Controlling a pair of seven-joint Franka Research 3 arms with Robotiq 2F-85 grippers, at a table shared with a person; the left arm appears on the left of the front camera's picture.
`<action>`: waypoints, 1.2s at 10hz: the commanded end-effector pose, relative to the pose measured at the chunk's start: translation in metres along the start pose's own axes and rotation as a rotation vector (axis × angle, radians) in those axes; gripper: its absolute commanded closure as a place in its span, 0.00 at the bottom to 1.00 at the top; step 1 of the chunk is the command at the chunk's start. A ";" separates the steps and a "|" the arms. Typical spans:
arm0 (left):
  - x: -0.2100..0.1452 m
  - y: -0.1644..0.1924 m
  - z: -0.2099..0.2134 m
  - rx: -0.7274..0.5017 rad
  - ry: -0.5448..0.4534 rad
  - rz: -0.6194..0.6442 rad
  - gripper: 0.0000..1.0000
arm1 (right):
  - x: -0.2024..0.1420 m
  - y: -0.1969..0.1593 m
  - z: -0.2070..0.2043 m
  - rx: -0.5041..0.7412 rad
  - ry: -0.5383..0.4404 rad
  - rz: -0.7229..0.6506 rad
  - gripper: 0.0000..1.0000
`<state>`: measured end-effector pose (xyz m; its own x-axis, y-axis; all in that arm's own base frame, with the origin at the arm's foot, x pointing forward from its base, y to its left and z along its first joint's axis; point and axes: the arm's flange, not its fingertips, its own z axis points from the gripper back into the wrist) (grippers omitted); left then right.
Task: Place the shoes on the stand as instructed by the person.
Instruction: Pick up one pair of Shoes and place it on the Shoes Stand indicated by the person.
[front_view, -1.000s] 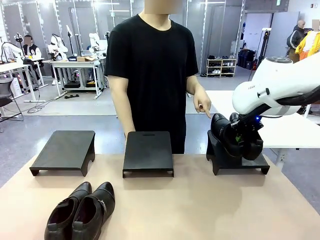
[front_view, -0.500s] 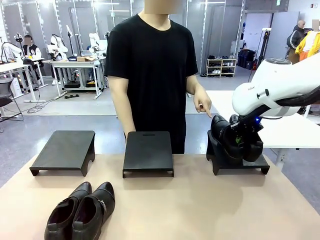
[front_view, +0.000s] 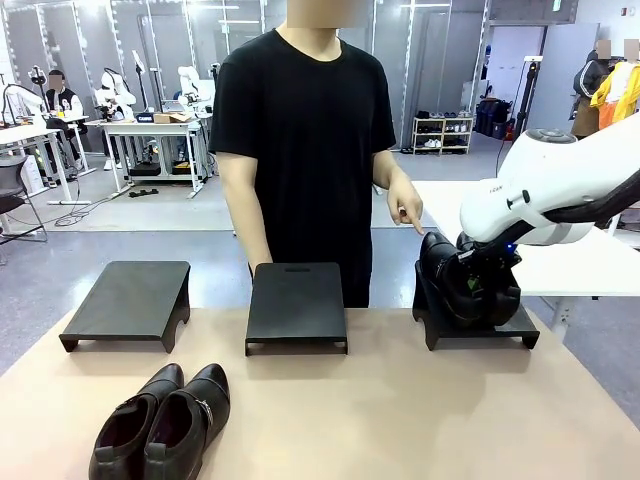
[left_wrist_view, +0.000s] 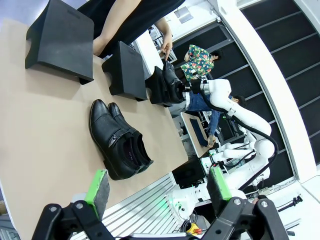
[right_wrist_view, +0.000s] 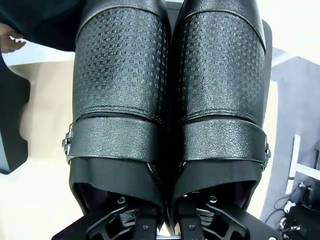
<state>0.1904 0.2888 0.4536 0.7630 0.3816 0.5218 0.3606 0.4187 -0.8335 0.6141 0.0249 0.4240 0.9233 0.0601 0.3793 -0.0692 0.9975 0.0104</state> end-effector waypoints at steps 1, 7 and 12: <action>0.001 0.001 0.002 -0.018 -0.007 -0.020 0.00 | 0.012 0.000 -0.001 -0.025 -0.069 -0.035 0.91; 0.001 0.001 0.002 -0.018 -0.007 -0.020 0.00 | 0.014 -0.005 -0.010 -0.027 -0.068 -0.070 0.91; 0.001 0.001 0.002 -0.018 -0.007 -0.020 0.00 | 0.009 -0.002 -0.006 -0.021 -0.077 -0.086 0.00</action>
<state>0.1904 0.2888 0.4536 0.7630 0.3816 0.5218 0.3606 0.4187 -0.8335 0.6283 0.0200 0.4207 0.9011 0.0089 0.4336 -0.0220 0.9994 0.0251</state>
